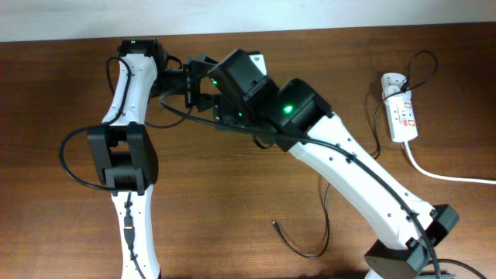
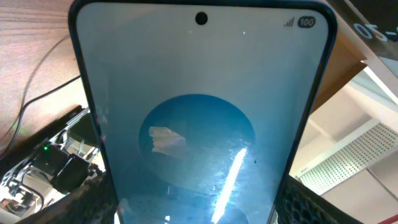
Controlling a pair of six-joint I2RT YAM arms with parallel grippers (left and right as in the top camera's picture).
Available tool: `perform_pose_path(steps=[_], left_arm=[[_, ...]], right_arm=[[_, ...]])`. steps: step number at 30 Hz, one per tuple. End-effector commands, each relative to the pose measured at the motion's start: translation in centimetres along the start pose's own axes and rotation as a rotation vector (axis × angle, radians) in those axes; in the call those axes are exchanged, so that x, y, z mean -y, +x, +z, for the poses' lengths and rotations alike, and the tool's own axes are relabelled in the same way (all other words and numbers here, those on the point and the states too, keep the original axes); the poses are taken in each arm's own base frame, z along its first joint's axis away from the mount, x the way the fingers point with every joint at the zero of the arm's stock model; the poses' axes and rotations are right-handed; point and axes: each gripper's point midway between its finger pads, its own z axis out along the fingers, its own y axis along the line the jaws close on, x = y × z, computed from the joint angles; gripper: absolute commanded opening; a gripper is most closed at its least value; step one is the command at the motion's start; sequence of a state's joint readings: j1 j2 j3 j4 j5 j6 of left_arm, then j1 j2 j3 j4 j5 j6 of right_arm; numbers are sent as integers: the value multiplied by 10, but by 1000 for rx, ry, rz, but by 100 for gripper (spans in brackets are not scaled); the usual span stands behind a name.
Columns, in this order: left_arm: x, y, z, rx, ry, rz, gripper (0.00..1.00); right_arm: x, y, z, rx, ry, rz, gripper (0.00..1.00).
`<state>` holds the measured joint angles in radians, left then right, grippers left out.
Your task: Plug charger to phone and switch on socket
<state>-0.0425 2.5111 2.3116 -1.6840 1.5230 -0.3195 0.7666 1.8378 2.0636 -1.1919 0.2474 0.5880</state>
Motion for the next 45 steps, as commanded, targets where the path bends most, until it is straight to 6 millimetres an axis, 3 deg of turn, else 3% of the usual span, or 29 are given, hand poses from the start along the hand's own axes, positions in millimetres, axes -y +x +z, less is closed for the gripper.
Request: perform_pose_path(steps=[1,4,14,18,20,24,29,45], left_arm=[[15,6,-4,-11,52,-18,69],[15,6,-4,-11,52,-18,69],[15,5,-4,-11,53,-55,70],[15,4,-7,-7,56,-55,70],[16,4,-8,-5,57,-56,71],[16,4,-7,-6,57,-63,71],[16,4,-7,-6,57,-63,72],[16,4,-7,-6,57,-62,72]], right_arm=[[-1,-19,5,85,33,74,84],[-5,-19,17,79,37,73,83],[-4,-19,62,92,119,71,58],[-3,-25,64,122,133,77,52],[-4,-24,64,117,127,76,44],[-6,-23,66,110,119,76,44],[-7,-23,66,112,113,78,33],[-11,-21,76,100,104,76,32]])
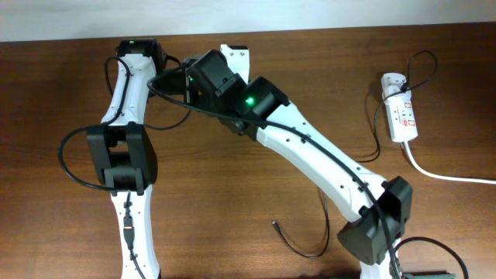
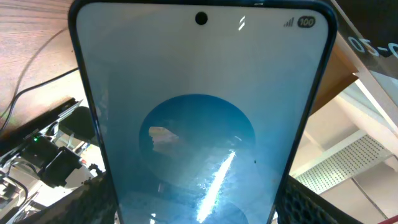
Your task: Plug charger to phone and switch on socket
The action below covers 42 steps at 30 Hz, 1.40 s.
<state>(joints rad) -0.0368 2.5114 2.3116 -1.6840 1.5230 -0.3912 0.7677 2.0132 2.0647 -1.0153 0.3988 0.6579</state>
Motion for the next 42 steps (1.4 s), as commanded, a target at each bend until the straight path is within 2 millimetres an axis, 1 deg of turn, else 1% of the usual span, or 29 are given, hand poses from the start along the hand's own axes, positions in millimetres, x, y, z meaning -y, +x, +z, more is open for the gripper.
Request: perform_pose_path(steps=[1,4,11,17,19,24,25,26,27,29,31,32,33,35,36,37,40,42], left_arm=[[15,6,-5,-12,53,10,72],[15,6,-5,-12,53,9,72],[15,6,-5,-12,53,9,73],[15,6,-5,-12,53,9,73],[15,6,-5,-12,53,9,73],[15,6,-5,-12,53,10,74],[15,6,-5,-12,53,9,75],[15,6,-5,-12,53,10,82],[15,6,-5,-12,53,10,82],[15,6,-5,-12,53,11,90],[15,6,-5,-12,52,18,94],[15,6,-5,-11,51,19,100],[15,6,-5,-11,50,19,99],[9,3,-4,2,20,23,99],[8,2,-4,7,9,21,99],[8,2,-4,7,9,21,99],[7,2,-4,6,8,21,99],[7,2,-4,6,8,21,99]], right_arm=[[-6,-3,-1,9,-16,8,30],[-6,-3,-1,9,-16,8,28],[-6,-4,-1,13,-15,9,18],[-7,-5,-1,16,-18,11,15],[-7,-5,-1,16,-18,11,11],[-7,-5,-1,16,-18,11,9],[-7,-5,-1,17,-18,12,8],[-6,-7,-1,25,-14,14,6],[-5,-9,-2,35,-8,16,4],[0,-13,-2,60,19,45,4],[1,-19,-4,78,24,60,4],[10,-25,-7,105,56,120,4],[19,-30,-11,124,77,183,4],[37,-42,-18,147,79,372,4],[48,-45,-20,146,86,526,4],[52,-44,-19,130,78,611,4],[40,-37,-15,25,-11,819,5],[18,-38,-16,-45,-119,836,5]])
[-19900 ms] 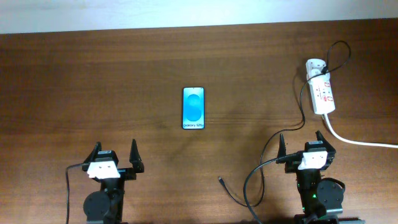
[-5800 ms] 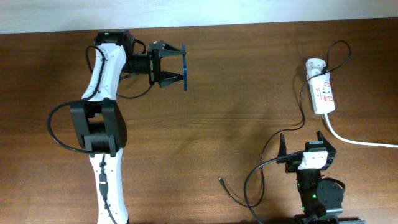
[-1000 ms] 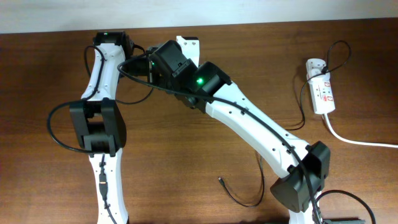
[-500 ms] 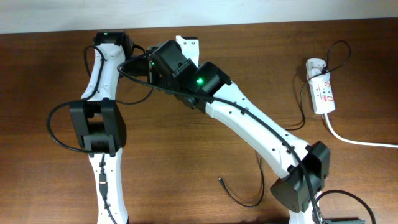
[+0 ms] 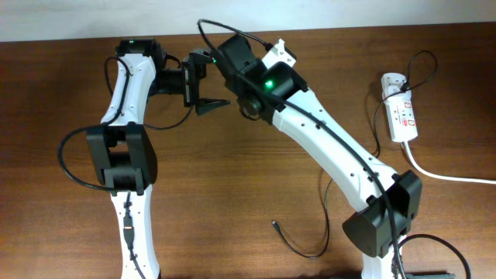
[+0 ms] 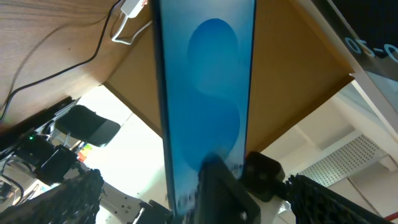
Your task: Plug charger to phone and switch on socket
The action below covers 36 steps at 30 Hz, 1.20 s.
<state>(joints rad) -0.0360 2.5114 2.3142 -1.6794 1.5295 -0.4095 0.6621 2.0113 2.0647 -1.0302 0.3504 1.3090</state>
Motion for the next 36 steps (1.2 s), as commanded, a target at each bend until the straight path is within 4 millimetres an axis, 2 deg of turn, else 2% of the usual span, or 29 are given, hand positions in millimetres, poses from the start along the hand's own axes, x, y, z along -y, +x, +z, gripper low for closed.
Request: perform_pose_path(steps=[1,7,10,13,18,20,24,27,30,31,36], left_arm=[[6,2,-3,7,1,31,99],[5,3,-3,7,2,-59,99],[10,-7,-3,14,1,-91,98],[11,-9,-3,16,3,-139,96],[12,-9,-3,13,7,-195,83],[12,-9,-3,13,7,-195,74],[12,-9,-3,13,6,-198,76],[12,-9,-3,12,8,-198,75],[16,-6,-3,-7,30,-198,67],[16,-6,-3,-7,30,-198,61],[16,-6,-3,-7,30,-198,57]], right_arm=[[-33,7,-33,-133,-155,164,5],[-33,2,-34,-128,-140,434,5],[-33,-15,-46,-60,-164,482,4],[-30,-16,-51,-67,-157,600,5],[-19,-11,-49,-87,-103,752,4],[-21,-11,-49,-91,-109,779,4],[-36,-7,-52,-145,-160,791,4],[-39,-4,-51,-162,-163,790,4],[-40,4,-47,-171,-152,789,4],[-39,5,-46,-171,-149,788,4],[-41,9,-47,-176,-151,782,5]])
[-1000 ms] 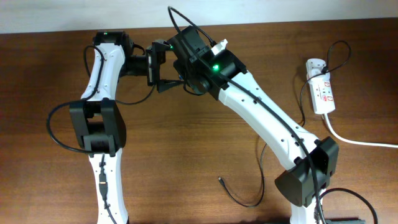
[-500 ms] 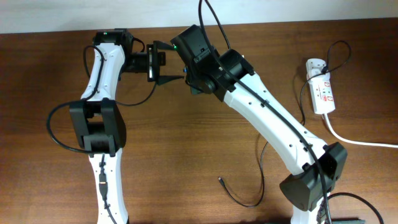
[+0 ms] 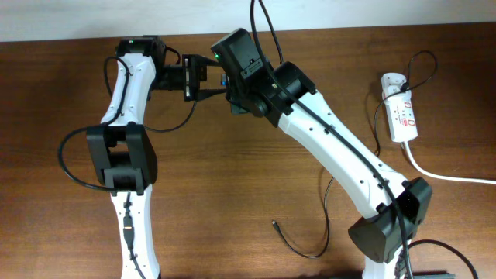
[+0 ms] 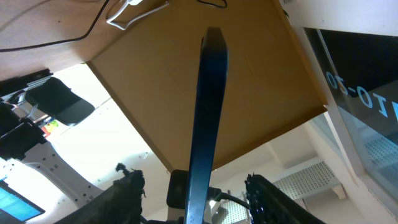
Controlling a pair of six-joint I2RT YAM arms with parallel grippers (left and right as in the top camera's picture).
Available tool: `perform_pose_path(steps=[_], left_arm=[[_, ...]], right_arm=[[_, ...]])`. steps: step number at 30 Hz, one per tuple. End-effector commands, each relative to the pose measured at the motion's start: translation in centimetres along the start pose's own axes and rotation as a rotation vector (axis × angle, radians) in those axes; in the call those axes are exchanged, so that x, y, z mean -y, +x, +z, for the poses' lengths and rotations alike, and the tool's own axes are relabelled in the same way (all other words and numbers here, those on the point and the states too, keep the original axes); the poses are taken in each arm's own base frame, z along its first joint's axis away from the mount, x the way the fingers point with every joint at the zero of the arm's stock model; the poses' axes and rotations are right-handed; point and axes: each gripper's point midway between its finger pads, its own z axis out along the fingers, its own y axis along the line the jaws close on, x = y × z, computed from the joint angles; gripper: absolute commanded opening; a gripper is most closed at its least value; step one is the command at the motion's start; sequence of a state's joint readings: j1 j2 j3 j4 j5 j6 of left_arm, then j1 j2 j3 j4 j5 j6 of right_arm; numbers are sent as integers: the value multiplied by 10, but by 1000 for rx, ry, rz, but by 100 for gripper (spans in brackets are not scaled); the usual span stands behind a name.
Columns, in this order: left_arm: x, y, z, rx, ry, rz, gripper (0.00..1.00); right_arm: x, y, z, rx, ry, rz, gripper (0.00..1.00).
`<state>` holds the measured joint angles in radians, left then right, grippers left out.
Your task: Plug charger to phone and switch on socket
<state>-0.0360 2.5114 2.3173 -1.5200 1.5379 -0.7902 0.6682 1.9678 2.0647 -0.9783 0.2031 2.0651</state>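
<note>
The phone (image 4: 208,112) hangs in the air and shows edge-on in the left wrist view as a thin dark blue bar. My left gripper (image 4: 196,180) is open, one finger on each side of the phone with a gap on both sides. In the overhead view this gripper (image 3: 211,81) points right at the table's back. My right gripper (image 3: 229,77) meets it there, mostly hidden under its own wrist, and holds the phone's lower end. The black charger cable (image 3: 310,246) lies loose on the table, its plug end (image 3: 273,225) free. The white socket strip (image 3: 401,116) lies at the far right.
A white mains lead (image 3: 446,174) runs off the right edge from the strip. A thin black wire (image 3: 376,124) loops beside the strip. The right arm (image 3: 341,147) crosses the table's middle diagonally. The left arm (image 3: 124,147) stands along the left side.
The phone has turned fully edge-on to the left wrist camera. My left fingers now stand closer together around it without touching. The right wrist has shifted left, toward the left gripper.
First my left gripper held the phone screen-up, filling its view, with the right arm reaching in close. The same held at the second moment. Then the left fingers stood wide apart and the phone sat turned in the right gripper, where it is now.
</note>
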Motion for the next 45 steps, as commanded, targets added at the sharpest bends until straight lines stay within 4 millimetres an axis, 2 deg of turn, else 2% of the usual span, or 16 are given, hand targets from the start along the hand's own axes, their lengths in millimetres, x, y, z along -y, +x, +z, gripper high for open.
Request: perform_pose_path(steps=[1,10,14,19,29,32,37,38,39,40,42,44,45], left_arm=[[7,6,-3,-9,19,20,57],[7,6,-3,-10,19,20,47],[7,6,-3,-10,19,20,46],[7,6,-3,-9,18,21,39],[5,8,4,-18,7,22,39],[5,8,4,-19,6,22,30],[5,8,4,-19,6,21,24],[5,8,4,-19,6,22,23],[5,8,4,-19,6,22,15],[5,8,4,-19,6,22,0],[5,8,4,-19,6,22,0],[5,8,4,-18,5,23,0],[5,8,4,-18,6,38,0]], right_arm=[[-15,13,-23,-41,-62,-2,4],[-11,14,-23,-35,-52,-9,4],[-10,14,-22,-34,-49,-10,4],[-5,13,-11,-22,-28,-20,4],[-6,15,-9,-25,-32,-46,4],[-6,15,-9,-24,-31,-53,4],[-6,15,-9,-25,-33,-53,5],[-6,15,-9,-25,-33,-57,9],[-6,15,-9,-25,-33,-57,18],[-6,15,-9,-25,-33,-57,22],[-8,16,-9,-27,-40,-88,27],[-13,6,-9,28,-65,-156,42],[-17,0,-10,67,-82,-196,53]])
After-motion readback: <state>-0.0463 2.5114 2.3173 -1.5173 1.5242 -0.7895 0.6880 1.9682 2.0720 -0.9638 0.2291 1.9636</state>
